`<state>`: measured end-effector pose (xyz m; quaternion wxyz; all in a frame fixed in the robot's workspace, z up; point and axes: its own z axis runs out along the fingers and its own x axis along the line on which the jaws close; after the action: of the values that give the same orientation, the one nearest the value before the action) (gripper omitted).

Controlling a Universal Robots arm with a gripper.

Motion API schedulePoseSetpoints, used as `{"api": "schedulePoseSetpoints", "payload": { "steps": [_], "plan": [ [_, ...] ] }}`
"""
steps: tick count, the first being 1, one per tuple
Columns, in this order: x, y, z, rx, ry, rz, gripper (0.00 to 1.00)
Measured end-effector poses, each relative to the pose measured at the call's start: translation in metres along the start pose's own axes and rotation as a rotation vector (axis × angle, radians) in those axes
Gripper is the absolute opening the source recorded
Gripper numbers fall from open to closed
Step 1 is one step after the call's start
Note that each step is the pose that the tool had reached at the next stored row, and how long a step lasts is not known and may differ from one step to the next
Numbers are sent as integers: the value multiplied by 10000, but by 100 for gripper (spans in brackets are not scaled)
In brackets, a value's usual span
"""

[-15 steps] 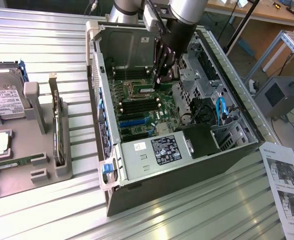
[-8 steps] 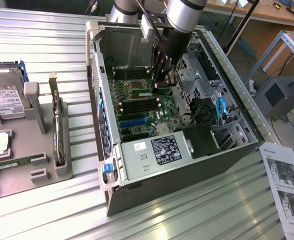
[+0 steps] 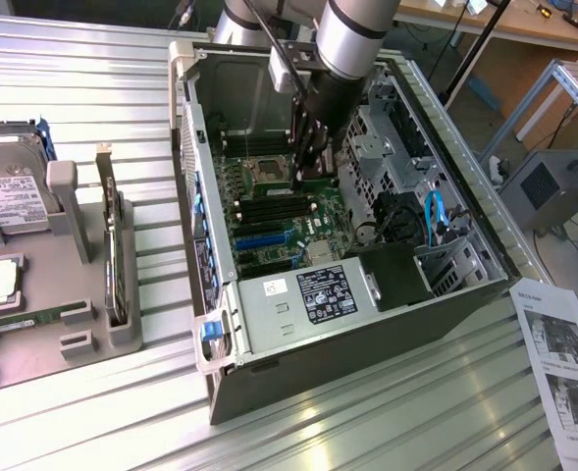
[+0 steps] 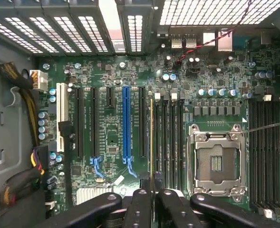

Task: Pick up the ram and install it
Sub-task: 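Insert the ram into the slot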

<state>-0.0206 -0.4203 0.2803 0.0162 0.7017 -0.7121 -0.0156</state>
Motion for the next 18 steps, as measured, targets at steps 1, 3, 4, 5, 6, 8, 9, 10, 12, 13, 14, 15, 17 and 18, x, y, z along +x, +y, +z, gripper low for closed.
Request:
{"api": "schedulePoseSetpoints", "payload": {
  "steps": [1,3,4,5,6,8,9,10,12,13,14,15,17,18],
  "plan": [
    [-18,-1,33,-3,-1,0,12],
    [-57,-4,111,-8,-3,0,12],
    [-66,-3,141,-11,-1,0,12],
    [-70,-4,163,-12,-2,-1,12],
    [-70,-4,180,-13,-2,-2,12],
    [-72,-4,234,-17,-2,0,12],
    [-73,-5,254,-19,-2,-1,12],
    [-75,-6,273,-21,-2,-1,12],
    [-78,-7,300,-25,-1,-10,12],
    [-77,-7,302,-27,5,-99,12],
    [-78,-7,305,-26,17,-351,12],
    [-77,-7,306,-26,18,-386,12],
    [-78,-7,307,-26,17,-387,12],
    [-78,-7,307,-26,17,-387,12]
  ]
}}
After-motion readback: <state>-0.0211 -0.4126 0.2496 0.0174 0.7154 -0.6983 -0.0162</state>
